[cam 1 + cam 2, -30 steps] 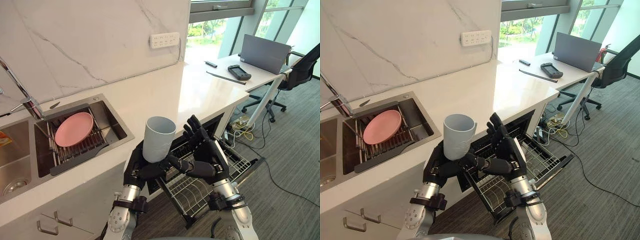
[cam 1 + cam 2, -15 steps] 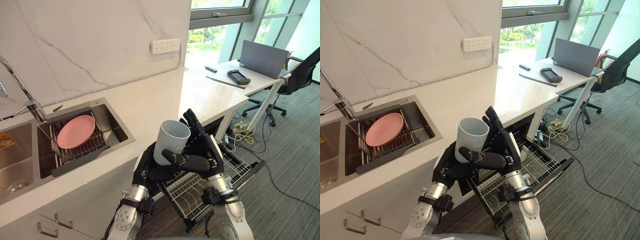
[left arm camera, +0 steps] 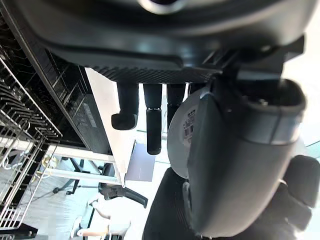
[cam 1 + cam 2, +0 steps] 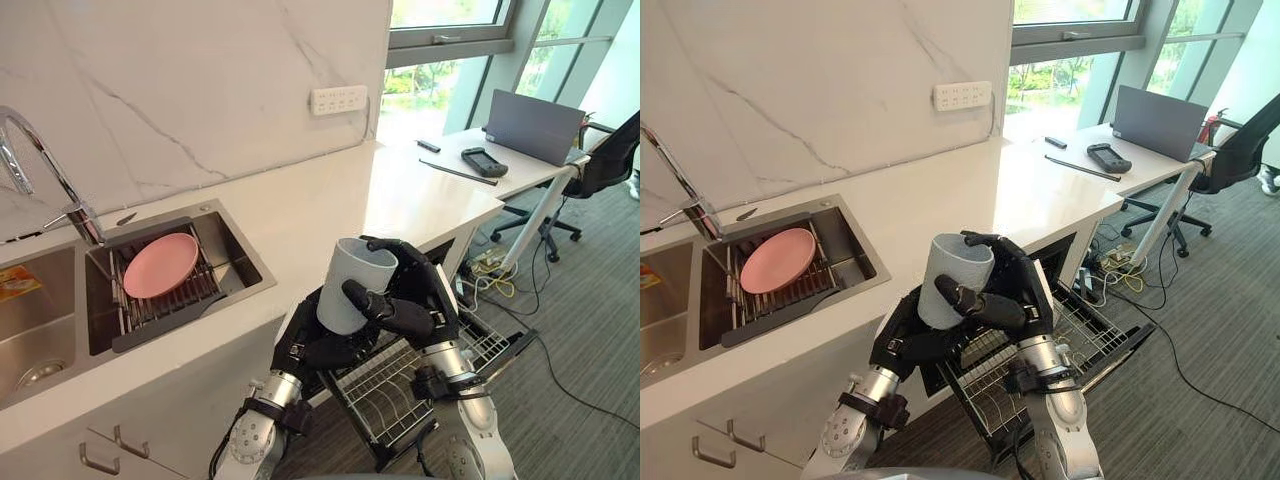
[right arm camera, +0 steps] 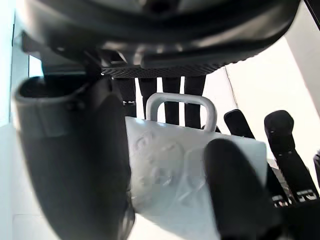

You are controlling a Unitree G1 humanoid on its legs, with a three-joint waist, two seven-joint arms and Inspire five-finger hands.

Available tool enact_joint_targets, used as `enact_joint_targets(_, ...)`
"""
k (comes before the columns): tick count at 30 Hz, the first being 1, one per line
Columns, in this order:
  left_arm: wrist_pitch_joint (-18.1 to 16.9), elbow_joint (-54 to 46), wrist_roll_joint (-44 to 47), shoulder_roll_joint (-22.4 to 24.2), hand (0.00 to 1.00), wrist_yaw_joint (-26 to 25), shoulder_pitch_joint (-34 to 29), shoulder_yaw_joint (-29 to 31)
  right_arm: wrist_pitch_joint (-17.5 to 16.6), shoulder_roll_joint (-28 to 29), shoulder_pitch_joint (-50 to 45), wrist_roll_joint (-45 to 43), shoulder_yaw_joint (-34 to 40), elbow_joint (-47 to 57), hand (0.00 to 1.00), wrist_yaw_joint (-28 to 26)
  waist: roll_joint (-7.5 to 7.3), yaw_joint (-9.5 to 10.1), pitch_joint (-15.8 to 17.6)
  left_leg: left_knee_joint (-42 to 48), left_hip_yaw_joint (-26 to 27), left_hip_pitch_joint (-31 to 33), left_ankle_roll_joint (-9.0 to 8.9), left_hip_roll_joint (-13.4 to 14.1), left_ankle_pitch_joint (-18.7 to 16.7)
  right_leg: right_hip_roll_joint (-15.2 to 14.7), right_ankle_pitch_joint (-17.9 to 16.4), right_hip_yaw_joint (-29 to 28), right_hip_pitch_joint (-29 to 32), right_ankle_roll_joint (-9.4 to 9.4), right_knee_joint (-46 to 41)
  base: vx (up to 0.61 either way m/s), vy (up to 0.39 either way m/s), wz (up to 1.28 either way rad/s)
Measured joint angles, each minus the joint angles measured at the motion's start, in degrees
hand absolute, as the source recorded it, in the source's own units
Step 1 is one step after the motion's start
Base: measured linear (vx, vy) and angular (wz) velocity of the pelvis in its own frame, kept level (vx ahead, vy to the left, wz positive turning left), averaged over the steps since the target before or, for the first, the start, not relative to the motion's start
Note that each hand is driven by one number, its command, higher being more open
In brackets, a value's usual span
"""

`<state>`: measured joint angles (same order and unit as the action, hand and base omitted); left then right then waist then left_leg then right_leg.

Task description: Walk over to the sink, pick up the cup, carry it to the dishwasher, place the cup inside the dishwasher, then close the dishwasher door

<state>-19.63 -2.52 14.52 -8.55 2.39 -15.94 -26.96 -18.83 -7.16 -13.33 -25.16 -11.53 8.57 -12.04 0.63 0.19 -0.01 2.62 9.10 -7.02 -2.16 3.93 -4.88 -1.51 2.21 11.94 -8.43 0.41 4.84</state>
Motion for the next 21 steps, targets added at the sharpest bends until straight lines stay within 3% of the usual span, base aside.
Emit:
enact_joint_targets(3,0.1,0.0,0.0,-0.2,0.0,-0.3,0.0,0.1,0.0,-0.6,0.1,0.0,-0.2,0.0,0.0,-0.3,-0.06,0.01,0.0,-0.1,0.0,0.0,0.01,0.0,0.0,0.0,0.0,0.0,0.0,0.0,0.0,0.0,0.0,0.0)
enact_joint_targets(4,0.1,0.0,0.0,-0.2,1.0,-0.4,0.0,0.1,0.0,-0.6,0.1,0.0,-0.2,0.0,0.0,-0.4,-0.05,0.06,0.0,-0.1,0.0,0.0,0.01,0.0,0.0,0.0,0.0,0.0,0.0,0.0,0.0,0.0,0.0,0.0)
enact_joint_targets(15,0.1,0.0,-0.4,-0.2,1.0,-0.4,-0.3,1.5,0.0,-0.6,0.2,0.0,0.0,0.0,0.0,-0.9,-0.17,0.43,-0.1,-0.4,-0.3,0.3,0.04,0.0,0.0,0.0,0.0,0.3,0.2,0.04,0.0,0.0,0.0,0.0)
enact_joint_targets(21,-0.3,-2.6,0.2,0.6,1.0,0.6,-2.0,5.9,-0.1,-0.3,0.1,0.1,3.2,0.0,0.0,-1.7,-0.3,0.55,0.0,-0.5,-0.3,0.4,0.05,0.0,0.0,0.0,-0.1,0.3,0.2,0.11,0.0,0.0,0.0,0.0)
